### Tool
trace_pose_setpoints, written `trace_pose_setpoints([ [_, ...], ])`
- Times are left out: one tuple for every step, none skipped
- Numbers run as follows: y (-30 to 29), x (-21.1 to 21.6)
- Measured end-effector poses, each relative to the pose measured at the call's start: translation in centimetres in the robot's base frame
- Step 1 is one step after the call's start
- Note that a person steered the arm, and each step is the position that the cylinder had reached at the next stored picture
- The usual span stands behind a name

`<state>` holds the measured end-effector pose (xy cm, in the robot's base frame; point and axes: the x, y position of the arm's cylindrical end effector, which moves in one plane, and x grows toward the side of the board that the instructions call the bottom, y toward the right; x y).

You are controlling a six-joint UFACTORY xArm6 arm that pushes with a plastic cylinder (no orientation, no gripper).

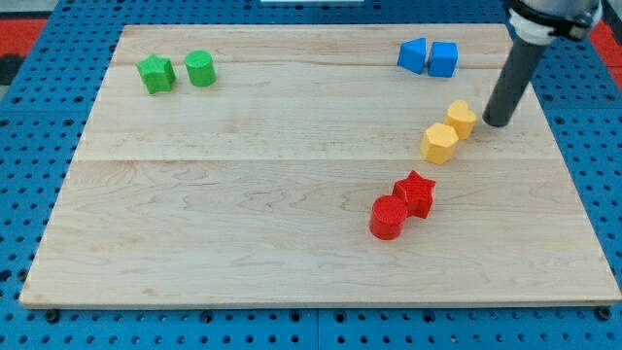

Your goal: Place the yellow blocks vertical to each other

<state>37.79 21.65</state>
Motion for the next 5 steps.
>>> trace_pose_setpoints([
  [-6.8,0.3],
  [-4.1,1.4],
  [1.0,6.0],
  [-2.8,7.9],
  [-6.8,6.1],
])
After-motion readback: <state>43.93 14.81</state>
